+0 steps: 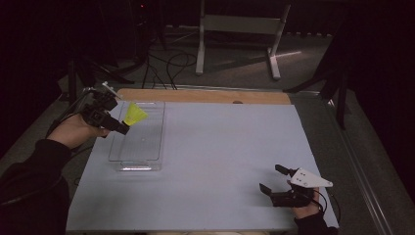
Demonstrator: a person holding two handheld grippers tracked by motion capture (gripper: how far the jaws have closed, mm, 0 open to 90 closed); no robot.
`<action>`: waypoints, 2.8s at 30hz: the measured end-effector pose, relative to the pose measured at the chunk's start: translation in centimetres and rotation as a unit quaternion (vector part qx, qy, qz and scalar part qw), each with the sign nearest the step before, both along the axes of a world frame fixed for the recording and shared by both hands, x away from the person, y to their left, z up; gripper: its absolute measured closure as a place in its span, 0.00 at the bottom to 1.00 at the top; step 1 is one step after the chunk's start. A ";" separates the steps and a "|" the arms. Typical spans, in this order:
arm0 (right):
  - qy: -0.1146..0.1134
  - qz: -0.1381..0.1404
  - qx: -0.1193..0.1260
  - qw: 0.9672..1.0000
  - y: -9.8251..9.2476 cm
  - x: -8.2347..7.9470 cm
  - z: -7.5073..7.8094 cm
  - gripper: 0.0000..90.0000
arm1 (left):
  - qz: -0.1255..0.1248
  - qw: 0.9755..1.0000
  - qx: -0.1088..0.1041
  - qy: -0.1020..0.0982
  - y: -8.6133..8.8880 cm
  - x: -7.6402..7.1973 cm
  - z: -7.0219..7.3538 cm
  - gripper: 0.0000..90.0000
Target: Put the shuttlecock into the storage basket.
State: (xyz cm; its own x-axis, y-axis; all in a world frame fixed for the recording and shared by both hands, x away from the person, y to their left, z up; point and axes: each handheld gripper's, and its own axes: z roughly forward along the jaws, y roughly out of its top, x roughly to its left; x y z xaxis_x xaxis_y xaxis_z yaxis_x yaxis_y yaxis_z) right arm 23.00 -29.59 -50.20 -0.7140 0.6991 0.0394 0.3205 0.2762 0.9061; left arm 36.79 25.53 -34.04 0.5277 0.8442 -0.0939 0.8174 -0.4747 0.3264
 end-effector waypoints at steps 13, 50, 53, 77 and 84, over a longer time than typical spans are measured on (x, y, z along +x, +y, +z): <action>0.003 0.002 -0.005 1.000 0.1 0.1 -0.1 0.11 | 0.037 0.999 -0.010 -0.007 2.3 -2.0 -2.4 0.74; 0.005 0.005 -0.006 1.000 0.2 0.1 -0.2 0.11 | 0.028 0.999 -0.004 0.039 2.6 -1.6 -9.4 0.73; 0.005 0.006 -0.006 1.000 0.2 0.1 -0.2 0.11 | 0.029 0.998 -0.004 0.047 2.6 -1.4 -9.7 0.73; 0.009 0.002 -0.008 1.000 0.1 0.1 -0.2 0.11 | 0.005 0.999 0.002 0.037 1.6 -0.7 -9.0 0.40; 0.008 0.002 -0.008 1.000 0.1 0.1 -0.2 0.11 | -0.008 1.000 0.000 0.021 0.9 -0.8 -8.5 0.22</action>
